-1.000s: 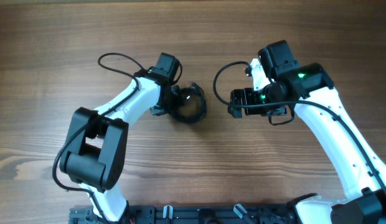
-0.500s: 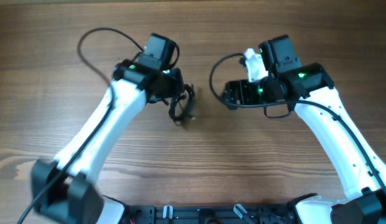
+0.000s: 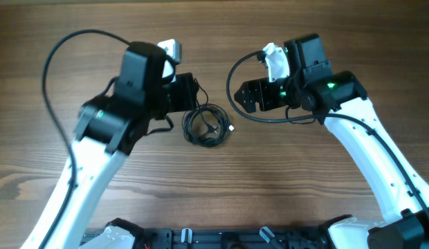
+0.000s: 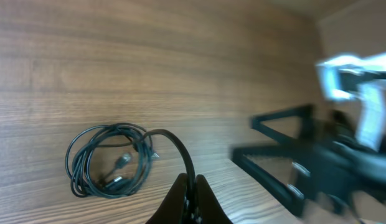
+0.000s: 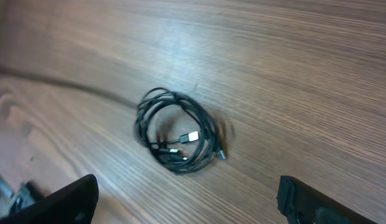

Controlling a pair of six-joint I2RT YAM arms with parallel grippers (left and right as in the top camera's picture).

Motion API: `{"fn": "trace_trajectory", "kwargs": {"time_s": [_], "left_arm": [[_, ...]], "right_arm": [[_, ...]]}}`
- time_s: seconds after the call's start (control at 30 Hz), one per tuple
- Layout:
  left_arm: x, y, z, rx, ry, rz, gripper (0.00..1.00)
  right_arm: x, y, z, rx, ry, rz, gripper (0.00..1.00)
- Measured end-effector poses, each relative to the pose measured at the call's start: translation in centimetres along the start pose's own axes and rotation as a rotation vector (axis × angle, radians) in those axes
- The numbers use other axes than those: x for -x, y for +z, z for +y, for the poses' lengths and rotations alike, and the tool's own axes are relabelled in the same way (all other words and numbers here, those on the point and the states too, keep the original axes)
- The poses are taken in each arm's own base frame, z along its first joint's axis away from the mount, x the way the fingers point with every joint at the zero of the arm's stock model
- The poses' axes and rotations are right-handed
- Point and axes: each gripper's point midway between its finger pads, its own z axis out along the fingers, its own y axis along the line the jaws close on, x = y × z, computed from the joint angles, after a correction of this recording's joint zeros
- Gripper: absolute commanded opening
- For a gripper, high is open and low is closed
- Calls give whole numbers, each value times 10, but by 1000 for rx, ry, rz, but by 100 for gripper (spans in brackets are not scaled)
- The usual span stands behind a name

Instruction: Untangle cables

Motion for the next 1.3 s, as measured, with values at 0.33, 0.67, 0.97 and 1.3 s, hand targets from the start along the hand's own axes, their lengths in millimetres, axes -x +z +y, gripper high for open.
{"fn": "trace_trajectory", "kwargs": {"time_s": [0.33,0.67,0.97,1.3], "left_arm": [[2,-94,26,160,20,-238,47],[-42,-119,91,486,-60,-143,54],[-50,-113,101,545,-58,-79,57],[-52,-112,102,552,-58,-66,59]], "right_arm": [[-31,18,4,20,-65,118,100],[-83,124,16,-18,-30,314,97],[-92,153,65,-31,348,279,100],[-113,152,48,-366,882,120,80]]}}
